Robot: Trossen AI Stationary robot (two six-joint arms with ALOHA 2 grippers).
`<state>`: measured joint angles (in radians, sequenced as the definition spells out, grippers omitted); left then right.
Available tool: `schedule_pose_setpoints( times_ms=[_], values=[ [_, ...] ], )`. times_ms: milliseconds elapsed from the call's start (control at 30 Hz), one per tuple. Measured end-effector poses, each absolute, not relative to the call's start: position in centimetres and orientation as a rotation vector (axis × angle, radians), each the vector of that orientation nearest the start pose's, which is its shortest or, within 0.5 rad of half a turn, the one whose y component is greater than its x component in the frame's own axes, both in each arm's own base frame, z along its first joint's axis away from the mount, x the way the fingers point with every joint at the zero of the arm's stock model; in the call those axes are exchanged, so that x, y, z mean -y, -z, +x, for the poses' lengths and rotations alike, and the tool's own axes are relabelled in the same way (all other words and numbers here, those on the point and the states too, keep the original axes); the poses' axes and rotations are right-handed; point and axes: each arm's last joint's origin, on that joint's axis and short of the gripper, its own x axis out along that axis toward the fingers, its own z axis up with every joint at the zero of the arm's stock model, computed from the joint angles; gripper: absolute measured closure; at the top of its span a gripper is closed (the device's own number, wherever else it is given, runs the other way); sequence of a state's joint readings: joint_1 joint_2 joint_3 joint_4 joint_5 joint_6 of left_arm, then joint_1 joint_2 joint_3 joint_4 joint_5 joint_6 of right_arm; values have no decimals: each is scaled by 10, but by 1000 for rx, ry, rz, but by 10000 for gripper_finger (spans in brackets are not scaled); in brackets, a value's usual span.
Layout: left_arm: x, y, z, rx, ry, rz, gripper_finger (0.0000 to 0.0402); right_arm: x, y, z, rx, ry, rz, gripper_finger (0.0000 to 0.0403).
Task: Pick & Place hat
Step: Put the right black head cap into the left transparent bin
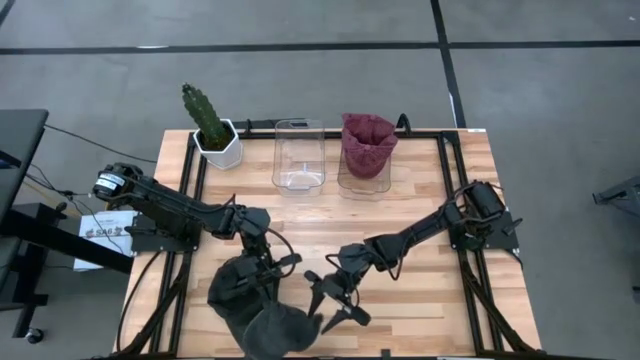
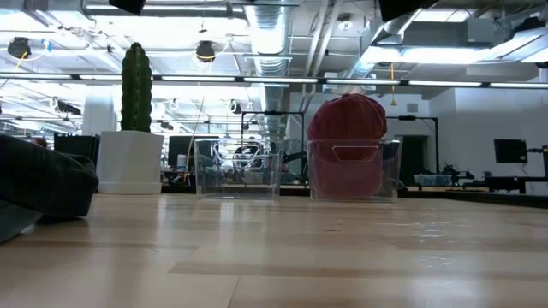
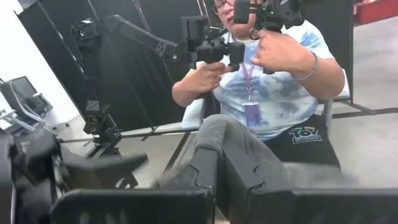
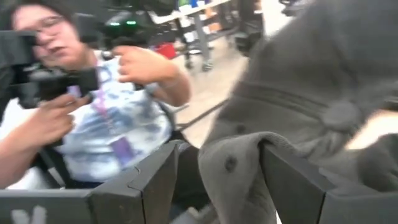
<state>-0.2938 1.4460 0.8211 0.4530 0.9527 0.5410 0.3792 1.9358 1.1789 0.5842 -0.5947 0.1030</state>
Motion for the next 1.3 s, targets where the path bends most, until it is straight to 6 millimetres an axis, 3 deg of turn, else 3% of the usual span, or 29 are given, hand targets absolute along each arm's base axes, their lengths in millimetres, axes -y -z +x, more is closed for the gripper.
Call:
schedule_pose_setpoints(
  times_ms=[367, 800, 1067, 1300],
  values=[
    [110, -253, 284, 103, 1254, 370, 392, -185, -209, 378, -265, -1173, 124, 197],
    [110, -251, 284, 60, 1246, 344, 392, -197, -209, 370, -214, -1321, 51, 286],
    [115, -250, 281, 47, 1282, 315, 392, -175, -198, 381, -351, -1103, 84, 314],
    [133, -250, 273, 17, 1356, 264, 392, -145, -195, 393, -383, -986, 110, 315]
  ],
)
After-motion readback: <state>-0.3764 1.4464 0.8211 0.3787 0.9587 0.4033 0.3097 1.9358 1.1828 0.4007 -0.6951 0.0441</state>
